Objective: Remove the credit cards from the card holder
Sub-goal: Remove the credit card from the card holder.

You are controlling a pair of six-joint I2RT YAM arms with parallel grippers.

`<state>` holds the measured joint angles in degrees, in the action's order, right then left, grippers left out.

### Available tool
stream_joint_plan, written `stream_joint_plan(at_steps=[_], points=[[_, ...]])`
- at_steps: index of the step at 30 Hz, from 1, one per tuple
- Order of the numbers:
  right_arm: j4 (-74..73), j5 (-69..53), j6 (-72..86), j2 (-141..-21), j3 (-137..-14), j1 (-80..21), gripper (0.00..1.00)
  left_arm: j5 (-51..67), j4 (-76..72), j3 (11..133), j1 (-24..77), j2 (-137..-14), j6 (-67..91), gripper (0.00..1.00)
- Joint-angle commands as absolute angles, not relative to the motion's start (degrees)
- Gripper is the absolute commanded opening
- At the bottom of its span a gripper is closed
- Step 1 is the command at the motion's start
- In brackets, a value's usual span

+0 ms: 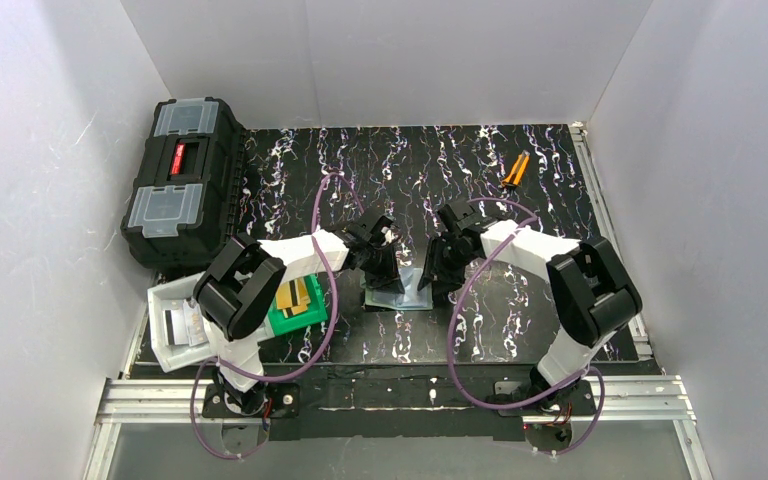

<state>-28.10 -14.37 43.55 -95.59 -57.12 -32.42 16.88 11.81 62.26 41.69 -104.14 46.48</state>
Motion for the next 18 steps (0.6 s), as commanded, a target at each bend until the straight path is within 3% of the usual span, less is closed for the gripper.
stream_joint_plan(at_steps=[1, 4, 12, 18], points=[[-28.4, -11.9, 43.0, -97.8, -60.9, -33.9, 0.50, 18.3, 10.9, 61.2, 41.6, -102.0, 46.5, 0.00], [-30.4, -9.5, 42.4, -99.6, -62.3, -35.1, 0.48, 18.6, 10.5, 61.0, 41.4, -101.6, 46.4, 0.00], [-32.6, -5.8, 42.1, -103.7, -62.9, -36.0, 0.27, 16.0, 14.5, 61.8, 41.2, -99.3, 43.7, 0.00], [-32.3, -5.7, 42.1, -104.5, -62.2, -36.0, 0.25, 10.2, 21.5, 63.9, 41.2, -97.8, 40.3, 0.08]])
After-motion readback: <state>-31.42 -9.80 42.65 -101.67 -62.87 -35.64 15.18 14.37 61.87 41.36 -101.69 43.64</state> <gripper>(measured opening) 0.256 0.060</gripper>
